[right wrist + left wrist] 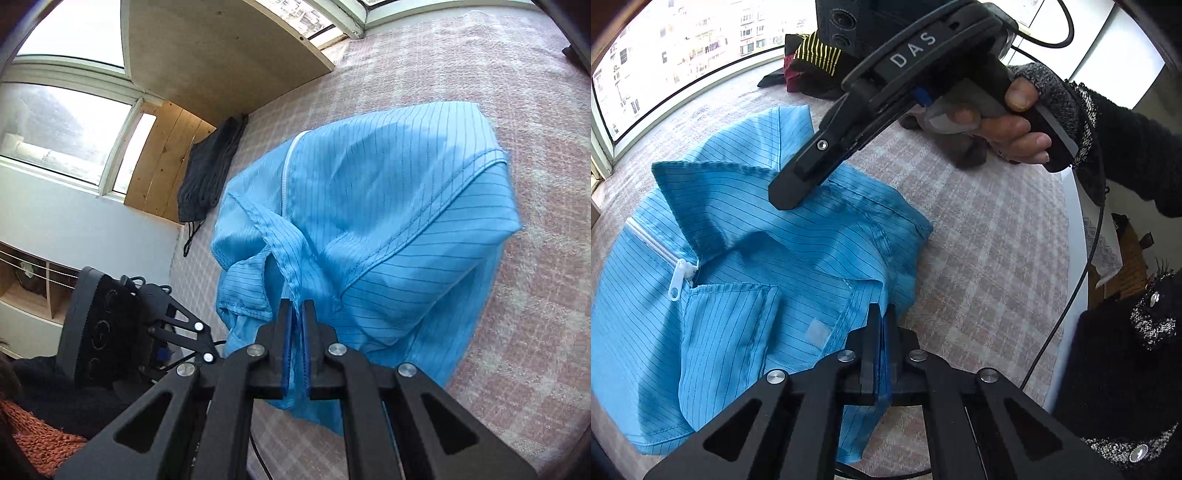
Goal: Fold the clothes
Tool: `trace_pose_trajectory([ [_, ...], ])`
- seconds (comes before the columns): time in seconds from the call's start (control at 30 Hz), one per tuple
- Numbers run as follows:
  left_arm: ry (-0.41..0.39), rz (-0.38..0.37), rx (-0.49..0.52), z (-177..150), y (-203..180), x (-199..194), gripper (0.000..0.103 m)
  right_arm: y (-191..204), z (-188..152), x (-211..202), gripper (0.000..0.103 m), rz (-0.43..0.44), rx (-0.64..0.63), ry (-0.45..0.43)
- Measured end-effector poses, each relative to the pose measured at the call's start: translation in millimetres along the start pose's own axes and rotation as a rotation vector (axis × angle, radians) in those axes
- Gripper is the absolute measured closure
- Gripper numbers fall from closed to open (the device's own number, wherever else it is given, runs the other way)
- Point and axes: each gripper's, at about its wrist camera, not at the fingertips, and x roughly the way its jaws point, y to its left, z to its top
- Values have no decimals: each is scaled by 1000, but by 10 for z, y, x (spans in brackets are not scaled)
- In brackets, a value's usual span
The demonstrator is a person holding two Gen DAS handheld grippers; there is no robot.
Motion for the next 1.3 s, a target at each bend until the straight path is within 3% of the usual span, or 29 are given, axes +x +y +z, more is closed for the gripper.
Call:
trace_pose_trajectory([
  [0.23,-45,37,43,-55,-81,-392,103,307,54,-70,95,-156,-137,70],
  [0.3,-55,52,66,-51,-131,-430,103,409,100,-6,81,-152,-156,110],
  [0.33,-61,52,71,-47,-152,-438,103,432,123,46,64,-138,-152,134],
  [0.4,-68,50,79,-38,-190,-419,103,390,157,156,61,-77,-126,139],
  [0.43,-70,56,80,-56,-198,-429,103,354,169,207,64,-42,-99,142],
  [0.47,-64,59,87,-74,-213,-408,103,317,182,258,86,-6,-73,145],
  [0.5,-56,63,94,-91,-230,-382,103,280,194,302,99,27,-48,146],
  [0.57,-46,80,118,-148,-264,-339,103,211,213,300,101,65,-8,117],
  [0.73,-27,72,129,-232,-326,-187,102,-91,267,97,101,361,193,-19],
  [0.87,-12,101,161,-257,-413,-77,102,-260,160,90,97,231,221,6],
  [1.0,-3,9,115,-293,-328,-221,94,-174,95,27,95,88,125,64],
  [1.07,-11,8,111,-273,-223,-389,92,-47,98,-36,86,6,44,33],
  [1.2,-17,144,116,-34,213,-592,89,187,200,-88,80,-98,-110,-16],
  [1.3,6,166,122,224,586,-479,89,315,254,20,80,-226,-230,6],
])
